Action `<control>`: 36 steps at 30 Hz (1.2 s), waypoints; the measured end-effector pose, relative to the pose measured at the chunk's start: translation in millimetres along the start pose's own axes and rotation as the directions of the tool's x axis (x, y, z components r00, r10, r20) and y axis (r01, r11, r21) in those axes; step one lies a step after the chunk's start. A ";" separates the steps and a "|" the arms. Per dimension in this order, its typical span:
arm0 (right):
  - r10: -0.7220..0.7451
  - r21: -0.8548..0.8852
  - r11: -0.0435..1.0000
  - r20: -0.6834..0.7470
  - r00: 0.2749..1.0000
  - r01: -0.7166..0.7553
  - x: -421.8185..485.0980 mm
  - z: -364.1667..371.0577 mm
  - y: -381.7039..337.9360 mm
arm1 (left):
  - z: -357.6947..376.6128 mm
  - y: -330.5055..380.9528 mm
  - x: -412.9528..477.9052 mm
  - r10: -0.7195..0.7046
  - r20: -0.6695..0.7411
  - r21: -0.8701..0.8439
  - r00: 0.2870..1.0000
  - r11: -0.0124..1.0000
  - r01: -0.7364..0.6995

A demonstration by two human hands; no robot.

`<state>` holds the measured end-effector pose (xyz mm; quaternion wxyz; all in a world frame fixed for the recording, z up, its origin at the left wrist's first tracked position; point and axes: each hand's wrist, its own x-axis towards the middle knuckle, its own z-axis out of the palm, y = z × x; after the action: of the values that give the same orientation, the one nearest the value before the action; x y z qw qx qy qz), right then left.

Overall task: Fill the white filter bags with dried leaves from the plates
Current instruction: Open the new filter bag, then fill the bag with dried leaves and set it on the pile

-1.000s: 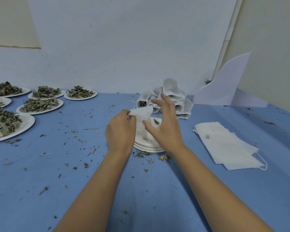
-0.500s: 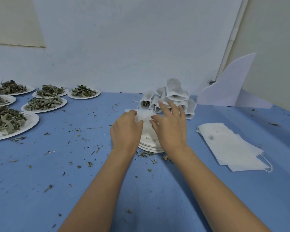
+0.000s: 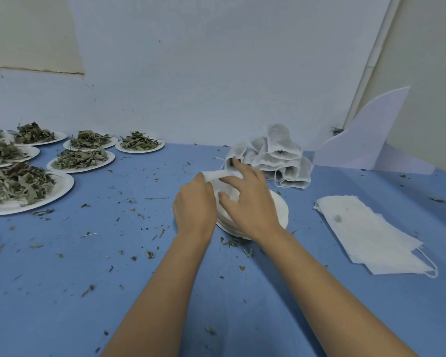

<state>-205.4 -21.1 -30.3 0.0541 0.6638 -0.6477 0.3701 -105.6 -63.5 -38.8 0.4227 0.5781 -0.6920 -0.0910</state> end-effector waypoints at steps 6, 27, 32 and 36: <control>0.138 0.191 0.970 0.086 0.987 -0.152 35.7 21.1 -25.6 | -7.8 -17.4 31.3 -0.038 0.045 -0.374 0.998 0.926 0.052; 0.413 -0.111 0.911 0.283 0.866 -0.398 135.4 143.1 -27.5 | 26.8 -147.5 230.2 -0.484 0.545 -0.799 0.685 -0.053 0.598; 0.439 -0.179 0.898 0.309 0.844 -0.401 141.5 158.4 -36.7 | 32.6 -151.3 244.8 -0.513 0.539 -0.802 0.668 -0.069 0.593; 0.440 -0.197 0.898 0.333 0.834 -0.395 141.6 159.1 -39.8 | 31.6 -152.4 243.1 -0.540 0.533 -0.776 0.651 -0.005 0.631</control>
<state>-118.5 -218.7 -49.2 -0.1110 0.5594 -0.7962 0.2020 -10.9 -336.2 -35.7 0.5644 0.4487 -0.2114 -0.6599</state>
